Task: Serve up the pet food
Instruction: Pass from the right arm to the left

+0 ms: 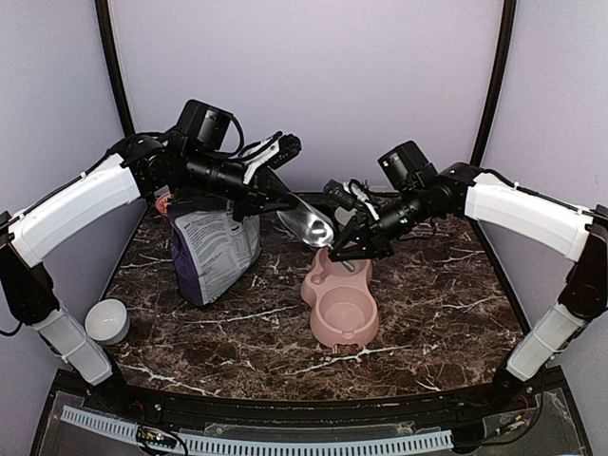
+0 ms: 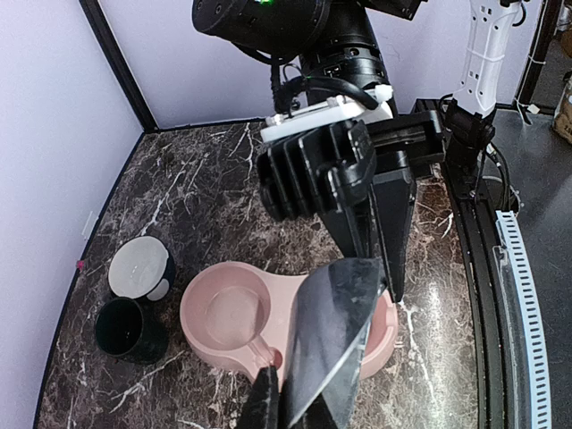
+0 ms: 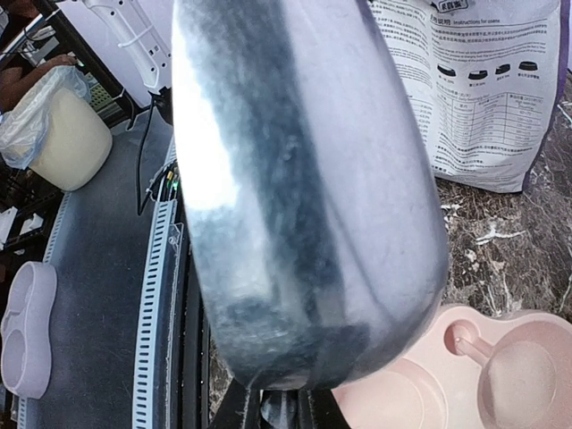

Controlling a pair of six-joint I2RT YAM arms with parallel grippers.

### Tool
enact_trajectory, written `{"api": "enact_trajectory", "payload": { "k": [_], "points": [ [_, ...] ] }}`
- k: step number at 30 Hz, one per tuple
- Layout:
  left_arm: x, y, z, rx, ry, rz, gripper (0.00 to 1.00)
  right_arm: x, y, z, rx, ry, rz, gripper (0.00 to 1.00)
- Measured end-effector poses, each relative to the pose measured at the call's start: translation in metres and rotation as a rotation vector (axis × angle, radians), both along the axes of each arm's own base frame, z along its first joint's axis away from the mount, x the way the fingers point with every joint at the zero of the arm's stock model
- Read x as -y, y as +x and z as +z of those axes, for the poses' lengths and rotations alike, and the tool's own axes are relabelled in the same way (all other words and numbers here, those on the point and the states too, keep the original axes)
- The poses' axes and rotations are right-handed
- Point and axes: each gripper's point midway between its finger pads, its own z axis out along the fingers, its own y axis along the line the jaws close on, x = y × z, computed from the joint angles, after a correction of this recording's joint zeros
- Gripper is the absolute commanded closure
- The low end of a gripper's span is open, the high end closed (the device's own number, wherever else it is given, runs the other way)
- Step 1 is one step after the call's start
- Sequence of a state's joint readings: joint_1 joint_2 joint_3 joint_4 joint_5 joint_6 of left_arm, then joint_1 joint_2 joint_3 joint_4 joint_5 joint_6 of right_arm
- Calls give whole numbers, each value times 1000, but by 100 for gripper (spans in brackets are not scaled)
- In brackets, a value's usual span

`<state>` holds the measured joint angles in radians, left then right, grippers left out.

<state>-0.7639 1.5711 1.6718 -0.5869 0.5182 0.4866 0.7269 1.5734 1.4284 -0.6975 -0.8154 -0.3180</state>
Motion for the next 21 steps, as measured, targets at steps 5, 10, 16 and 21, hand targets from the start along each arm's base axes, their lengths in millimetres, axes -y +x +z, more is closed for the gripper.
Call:
{"api": "enact_trajectory", "payload": {
  "k": [5,10,16,21],
  "points": [
    [0,1,-1,1,0,4,100,0,2,0,-7,-4,-15,44],
    [1,6,-5,3,-11,29,100,-1,10,1,29,16,-68,17],
    [-8,14,-12,1,-46,108,100,14,13,8,91,77,-195,10],
    [-22,37,1,-14,-135,208,100,26,30,28,157,184,-332,11]
  ]
}}
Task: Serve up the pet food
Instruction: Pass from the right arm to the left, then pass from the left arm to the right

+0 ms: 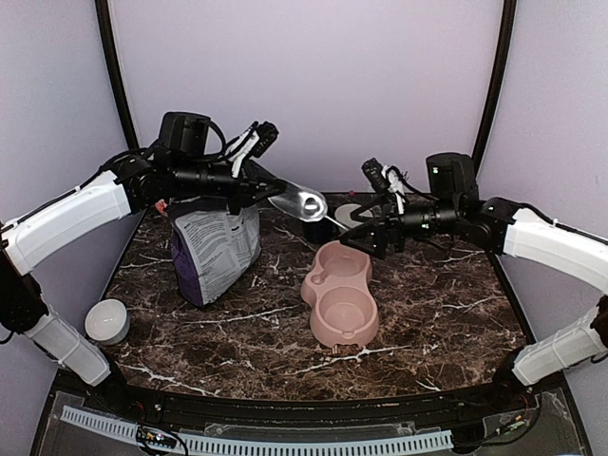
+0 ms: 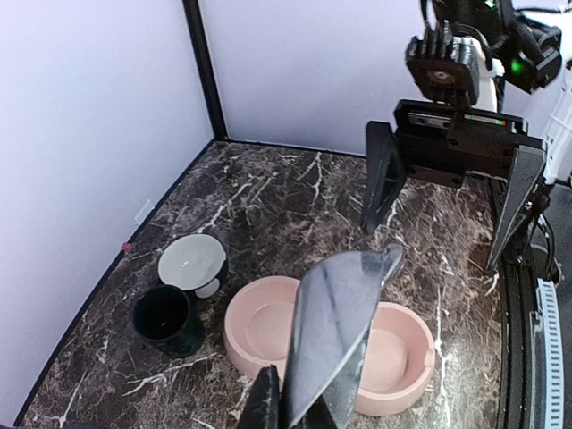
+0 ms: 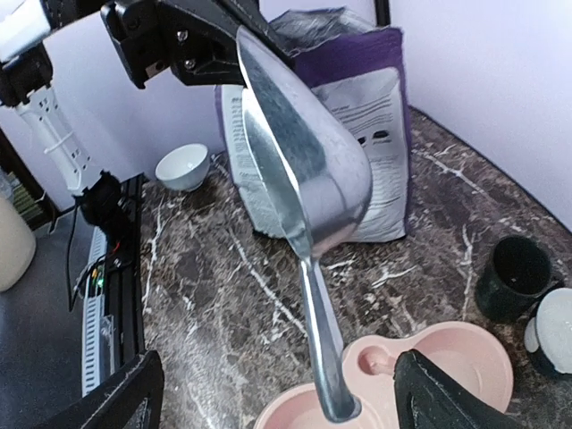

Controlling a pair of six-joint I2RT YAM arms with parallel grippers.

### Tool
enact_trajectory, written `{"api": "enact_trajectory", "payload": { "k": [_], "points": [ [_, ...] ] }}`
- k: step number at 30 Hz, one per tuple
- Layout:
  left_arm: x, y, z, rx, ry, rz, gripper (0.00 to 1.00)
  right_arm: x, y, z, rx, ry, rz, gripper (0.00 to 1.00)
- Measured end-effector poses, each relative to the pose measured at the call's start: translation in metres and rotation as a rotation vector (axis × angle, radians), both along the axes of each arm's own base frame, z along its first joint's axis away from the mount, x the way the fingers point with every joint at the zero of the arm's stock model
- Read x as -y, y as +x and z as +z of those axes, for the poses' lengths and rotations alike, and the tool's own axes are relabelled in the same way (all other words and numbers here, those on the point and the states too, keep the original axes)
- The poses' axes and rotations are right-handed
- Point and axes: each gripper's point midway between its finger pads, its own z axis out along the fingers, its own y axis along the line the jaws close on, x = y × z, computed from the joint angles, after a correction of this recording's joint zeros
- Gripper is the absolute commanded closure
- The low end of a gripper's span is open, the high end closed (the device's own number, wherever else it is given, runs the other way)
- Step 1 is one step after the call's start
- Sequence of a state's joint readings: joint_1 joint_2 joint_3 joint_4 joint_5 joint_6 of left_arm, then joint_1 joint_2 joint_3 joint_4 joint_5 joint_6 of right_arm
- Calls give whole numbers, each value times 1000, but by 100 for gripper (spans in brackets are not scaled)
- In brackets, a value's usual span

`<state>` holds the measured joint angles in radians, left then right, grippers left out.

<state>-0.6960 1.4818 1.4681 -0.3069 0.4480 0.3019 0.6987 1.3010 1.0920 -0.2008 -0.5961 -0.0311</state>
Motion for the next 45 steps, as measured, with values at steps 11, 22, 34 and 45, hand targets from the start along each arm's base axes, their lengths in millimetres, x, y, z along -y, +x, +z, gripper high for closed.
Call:
{"api": "enact_trajectory", "payload": {
  "k": [11,22,34,45],
  "points": [
    [-32,46,28,-150,-230,183,100,8,33,64,89,276,-133,15],
    [-35,44,33,-287,-317,173,100,-10,28,76,-39,391,-9,16],
    [-35,22,36,-332,-332,96,100,-3,35,90,-23,432,-55,16],
    [-32,16,42,-383,-396,67,100,-23,29,85,-100,431,50,38]
  ]
}}
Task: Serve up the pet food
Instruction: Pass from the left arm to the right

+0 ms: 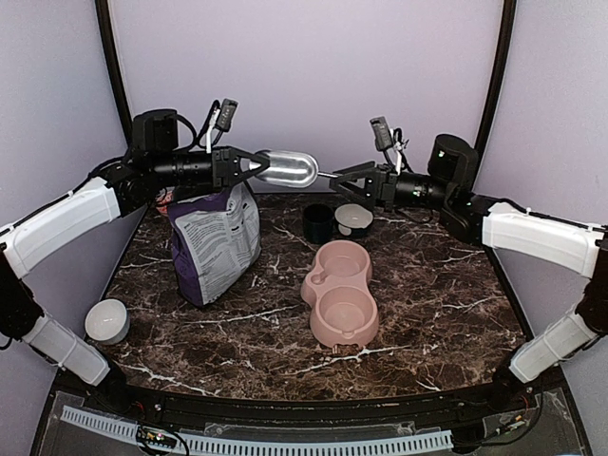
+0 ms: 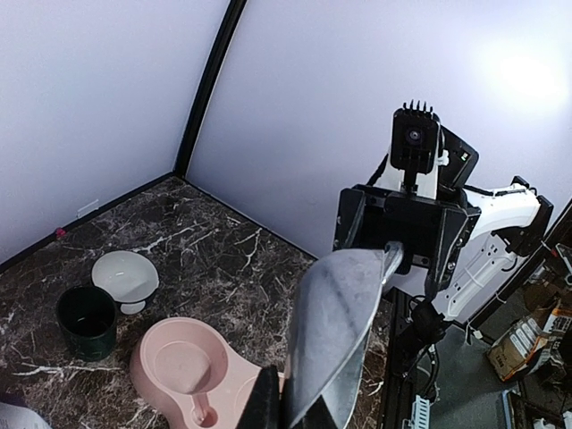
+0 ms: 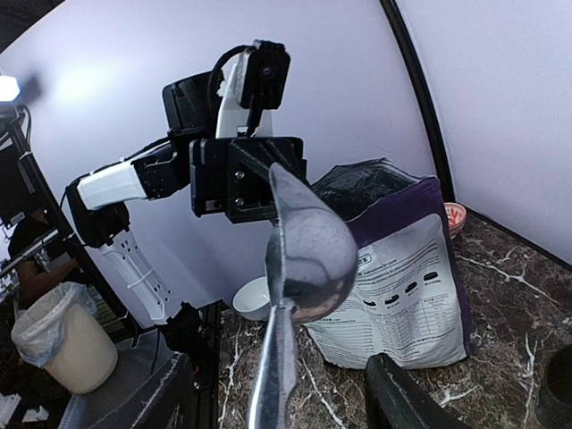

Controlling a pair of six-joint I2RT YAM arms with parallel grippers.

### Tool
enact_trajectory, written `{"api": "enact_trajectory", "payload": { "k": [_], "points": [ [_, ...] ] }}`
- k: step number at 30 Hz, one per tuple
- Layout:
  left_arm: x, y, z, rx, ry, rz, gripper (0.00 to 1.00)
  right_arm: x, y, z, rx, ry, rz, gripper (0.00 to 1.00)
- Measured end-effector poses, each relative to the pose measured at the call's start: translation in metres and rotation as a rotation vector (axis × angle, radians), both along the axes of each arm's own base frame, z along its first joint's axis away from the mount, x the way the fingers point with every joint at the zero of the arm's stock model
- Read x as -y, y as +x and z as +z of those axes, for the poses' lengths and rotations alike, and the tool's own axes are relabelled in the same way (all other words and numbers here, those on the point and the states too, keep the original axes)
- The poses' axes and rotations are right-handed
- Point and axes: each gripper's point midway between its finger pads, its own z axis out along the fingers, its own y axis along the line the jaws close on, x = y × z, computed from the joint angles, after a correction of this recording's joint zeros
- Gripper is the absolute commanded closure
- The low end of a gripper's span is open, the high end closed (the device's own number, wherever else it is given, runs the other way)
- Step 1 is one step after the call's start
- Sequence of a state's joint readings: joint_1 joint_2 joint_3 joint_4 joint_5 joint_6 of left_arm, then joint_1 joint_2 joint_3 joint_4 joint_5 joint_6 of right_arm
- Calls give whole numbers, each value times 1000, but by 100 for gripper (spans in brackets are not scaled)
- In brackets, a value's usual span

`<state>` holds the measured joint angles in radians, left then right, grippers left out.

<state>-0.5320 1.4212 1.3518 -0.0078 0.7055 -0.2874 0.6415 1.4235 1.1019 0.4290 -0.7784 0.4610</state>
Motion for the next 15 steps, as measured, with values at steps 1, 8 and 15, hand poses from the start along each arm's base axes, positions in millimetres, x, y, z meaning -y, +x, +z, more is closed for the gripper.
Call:
{"api": "enact_trajectory", "payload": {
  "k": [1,8,15],
  "points": [
    [1,1,0,-7,-6,0,100,-3,-2,-1,-1,-1,12,40],
    [5,6,-4,-31,-19,-4,100,-14,-7,7,4,10,59,52],
    [5,5,-2,-31,-25,-8,100,-16,-5,18,27,32,64,62]
  ]
}}
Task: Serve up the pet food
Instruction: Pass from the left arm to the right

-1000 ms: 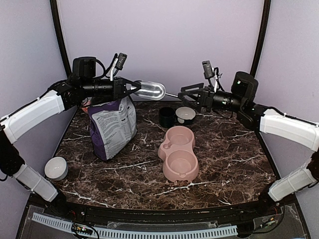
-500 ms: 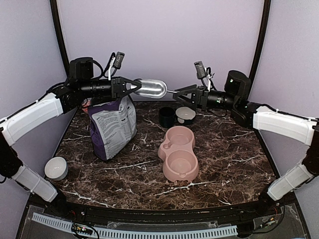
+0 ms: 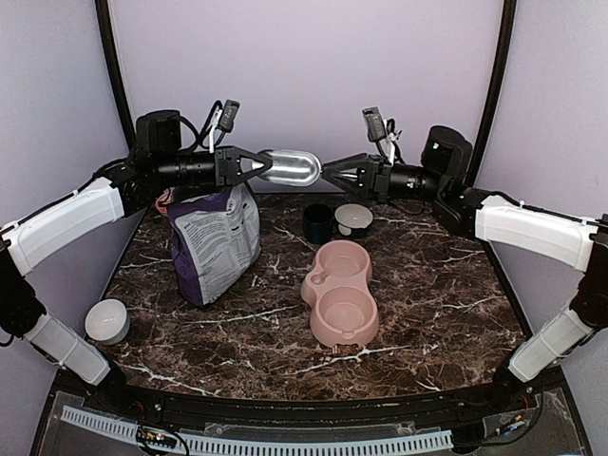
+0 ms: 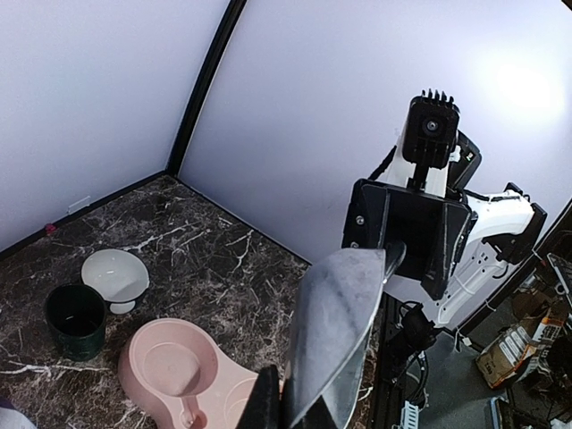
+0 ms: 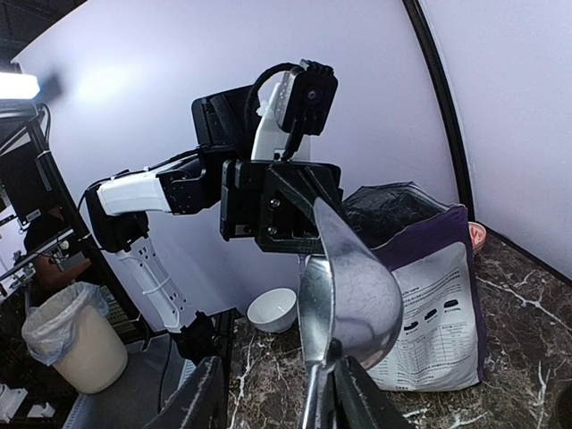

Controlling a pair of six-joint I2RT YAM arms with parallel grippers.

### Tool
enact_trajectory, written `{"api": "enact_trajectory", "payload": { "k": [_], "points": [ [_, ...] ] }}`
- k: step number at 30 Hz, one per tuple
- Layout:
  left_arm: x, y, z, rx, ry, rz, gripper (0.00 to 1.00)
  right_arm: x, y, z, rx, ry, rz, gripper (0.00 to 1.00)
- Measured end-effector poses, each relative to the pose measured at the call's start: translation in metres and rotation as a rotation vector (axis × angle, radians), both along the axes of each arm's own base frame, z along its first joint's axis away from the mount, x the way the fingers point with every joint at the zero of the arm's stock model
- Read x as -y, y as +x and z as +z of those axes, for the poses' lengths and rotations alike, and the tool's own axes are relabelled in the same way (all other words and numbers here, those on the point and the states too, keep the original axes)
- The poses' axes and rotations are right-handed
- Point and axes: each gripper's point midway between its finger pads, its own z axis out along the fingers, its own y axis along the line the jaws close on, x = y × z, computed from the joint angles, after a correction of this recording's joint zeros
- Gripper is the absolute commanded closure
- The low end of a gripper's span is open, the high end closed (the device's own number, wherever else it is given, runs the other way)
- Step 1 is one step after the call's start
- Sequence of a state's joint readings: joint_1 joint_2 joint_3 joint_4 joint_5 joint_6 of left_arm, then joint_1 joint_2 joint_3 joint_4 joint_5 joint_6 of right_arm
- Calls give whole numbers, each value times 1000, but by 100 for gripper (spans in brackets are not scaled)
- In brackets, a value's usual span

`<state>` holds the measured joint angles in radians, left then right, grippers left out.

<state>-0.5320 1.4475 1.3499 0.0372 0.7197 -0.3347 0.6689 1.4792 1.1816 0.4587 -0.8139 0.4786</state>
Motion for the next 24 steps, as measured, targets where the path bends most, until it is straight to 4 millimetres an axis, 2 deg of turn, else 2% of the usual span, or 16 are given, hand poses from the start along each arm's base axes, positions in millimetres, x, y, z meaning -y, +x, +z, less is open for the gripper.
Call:
{"api": "enact_trajectory", "payload": {
  "k": [14,17,19,22,24],
  "points": [
    [0,-1,-5,-7,2,-6,100,-5,5,-5,0,-19,1,78],
    [0,-1,-6,-10,4,-6,100,-5,7,-8,-3,-35,-8,79],
    [0,-1,-8,-13,6,-6,100,-5,8,-10,-2,-42,-12,75],
    [0,0,-10,-17,9,-2,100,-5,8,-13,-8,-53,-15,56],
    [0,1,-11,-17,10,3,100,-7,7,-15,-7,-61,-14,56]
  ]
}}
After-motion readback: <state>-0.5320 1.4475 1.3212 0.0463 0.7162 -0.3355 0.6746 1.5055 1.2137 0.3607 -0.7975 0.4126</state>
